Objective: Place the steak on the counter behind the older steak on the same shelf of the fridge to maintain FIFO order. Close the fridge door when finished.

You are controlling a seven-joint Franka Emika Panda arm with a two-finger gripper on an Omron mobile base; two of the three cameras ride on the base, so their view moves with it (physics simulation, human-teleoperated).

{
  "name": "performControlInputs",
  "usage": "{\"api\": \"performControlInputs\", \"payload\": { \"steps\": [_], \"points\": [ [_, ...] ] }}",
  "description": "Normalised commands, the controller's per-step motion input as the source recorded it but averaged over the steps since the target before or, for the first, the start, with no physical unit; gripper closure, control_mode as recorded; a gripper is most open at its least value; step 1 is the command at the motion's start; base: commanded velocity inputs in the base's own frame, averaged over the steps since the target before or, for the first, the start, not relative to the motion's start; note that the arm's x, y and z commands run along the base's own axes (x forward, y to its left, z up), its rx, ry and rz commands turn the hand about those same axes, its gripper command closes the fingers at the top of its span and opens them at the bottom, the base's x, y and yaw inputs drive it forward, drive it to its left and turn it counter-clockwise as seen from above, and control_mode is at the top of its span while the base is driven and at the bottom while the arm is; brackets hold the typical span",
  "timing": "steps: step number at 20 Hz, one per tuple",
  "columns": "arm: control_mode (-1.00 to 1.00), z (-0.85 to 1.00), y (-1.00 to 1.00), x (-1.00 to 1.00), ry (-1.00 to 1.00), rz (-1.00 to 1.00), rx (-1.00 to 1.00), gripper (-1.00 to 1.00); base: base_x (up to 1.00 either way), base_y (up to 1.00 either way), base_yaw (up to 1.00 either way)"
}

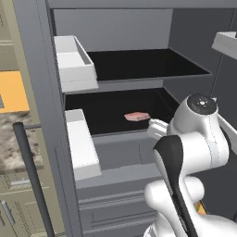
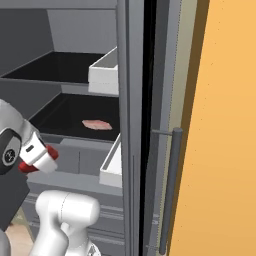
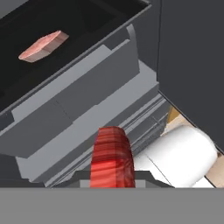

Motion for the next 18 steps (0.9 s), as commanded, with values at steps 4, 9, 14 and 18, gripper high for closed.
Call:
{"api": "performControlInputs", "payload": {
  "steps": [4, 9, 14, 18],
  "points": [
    [-1.00, 0.00, 0.18, 0.69, -0.09, -0.20, 0.00, 1.00, 0.00, 0.00, 0.00],
    [-1.00, 0.00, 0.31, 0.90, -0.28, -0.08, 0.02, 1.00, 0.00, 0.00, 0.00],
    [-1.00, -0.02, 0.05, 0.40, -0.24, 0.01, 0.05, 1.00, 0.00, 0.00, 0.00],
    [-1.00, 0.00, 0.00, 0.47, -0.13, 0.00, 0.09, 1.00, 0.00, 0.00, 0.00]
  ]
}}
